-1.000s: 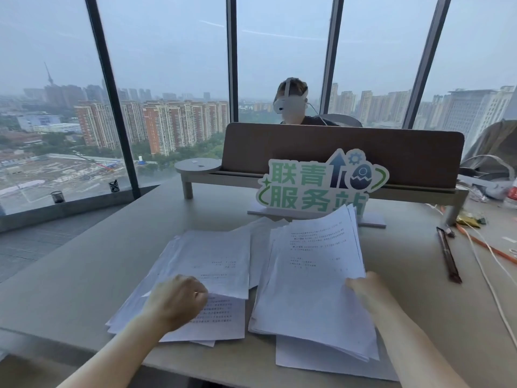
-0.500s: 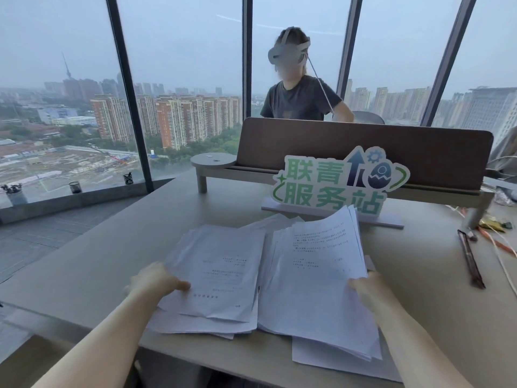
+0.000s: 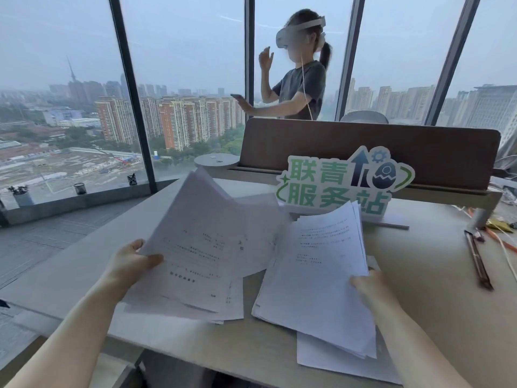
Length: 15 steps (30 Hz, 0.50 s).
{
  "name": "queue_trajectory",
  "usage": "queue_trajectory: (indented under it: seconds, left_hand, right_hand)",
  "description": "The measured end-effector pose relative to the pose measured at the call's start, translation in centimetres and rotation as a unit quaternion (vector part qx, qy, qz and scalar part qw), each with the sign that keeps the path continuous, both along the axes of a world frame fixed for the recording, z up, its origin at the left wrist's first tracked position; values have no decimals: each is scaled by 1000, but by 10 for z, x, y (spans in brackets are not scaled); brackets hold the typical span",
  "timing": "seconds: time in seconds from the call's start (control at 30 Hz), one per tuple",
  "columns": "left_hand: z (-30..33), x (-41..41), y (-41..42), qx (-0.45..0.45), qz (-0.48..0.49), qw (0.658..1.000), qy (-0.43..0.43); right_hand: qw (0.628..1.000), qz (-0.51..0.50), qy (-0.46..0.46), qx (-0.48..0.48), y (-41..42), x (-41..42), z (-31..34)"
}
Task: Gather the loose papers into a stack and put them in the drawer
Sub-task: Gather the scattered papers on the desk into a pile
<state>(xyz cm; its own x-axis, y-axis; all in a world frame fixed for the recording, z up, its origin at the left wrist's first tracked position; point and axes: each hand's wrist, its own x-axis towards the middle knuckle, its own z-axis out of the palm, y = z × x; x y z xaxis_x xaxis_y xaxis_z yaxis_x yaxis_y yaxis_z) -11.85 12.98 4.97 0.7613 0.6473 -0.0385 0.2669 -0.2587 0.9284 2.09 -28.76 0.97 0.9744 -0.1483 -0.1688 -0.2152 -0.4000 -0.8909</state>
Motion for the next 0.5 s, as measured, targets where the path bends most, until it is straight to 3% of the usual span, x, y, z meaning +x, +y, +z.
queue_trajectory:
  seconds: [0.17, 0.5]
  left_hand:
    - [18, -6, 4, -77, 8, 996, -52]
    - [-6, -9, 4, -170, 25, 981, -94]
  right_hand:
    - [1000, 12, 20, 17, 6, 3, -4]
    - [994, -100, 8, 52, 2, 5, -14]
